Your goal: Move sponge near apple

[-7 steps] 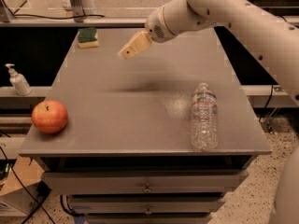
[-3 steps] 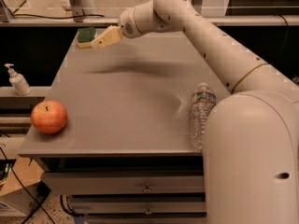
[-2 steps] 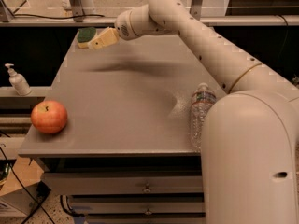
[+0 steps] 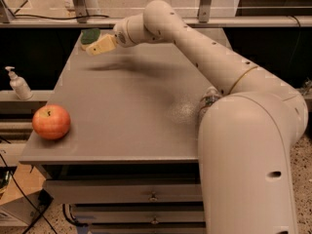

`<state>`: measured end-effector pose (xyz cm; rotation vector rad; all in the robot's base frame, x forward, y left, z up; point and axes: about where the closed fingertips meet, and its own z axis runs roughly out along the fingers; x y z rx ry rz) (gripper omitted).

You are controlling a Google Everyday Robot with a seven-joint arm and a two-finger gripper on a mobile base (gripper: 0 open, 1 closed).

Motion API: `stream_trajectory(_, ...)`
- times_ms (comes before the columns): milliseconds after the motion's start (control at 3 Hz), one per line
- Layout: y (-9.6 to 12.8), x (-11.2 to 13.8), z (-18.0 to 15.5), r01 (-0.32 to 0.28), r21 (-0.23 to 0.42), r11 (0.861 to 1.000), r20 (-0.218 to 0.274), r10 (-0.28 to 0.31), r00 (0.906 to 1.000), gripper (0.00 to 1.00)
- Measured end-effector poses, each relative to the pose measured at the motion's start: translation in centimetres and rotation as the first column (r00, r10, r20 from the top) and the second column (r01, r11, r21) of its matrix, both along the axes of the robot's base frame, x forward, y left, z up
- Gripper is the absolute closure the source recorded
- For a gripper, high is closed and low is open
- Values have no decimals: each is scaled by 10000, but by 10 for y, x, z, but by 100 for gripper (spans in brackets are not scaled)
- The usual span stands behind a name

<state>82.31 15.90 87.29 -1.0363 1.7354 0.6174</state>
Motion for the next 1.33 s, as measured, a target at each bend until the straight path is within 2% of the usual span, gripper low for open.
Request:
stream_trajectory(667,20,5,0,-295,159,9994,149,292,9995,0)
stream_trajectory(1000,39,15,0,-596,278,9978,201,591,9981,0)
stream_trajectory(1333,46,20,-3,-677,292,9973,143,673,9976,0)
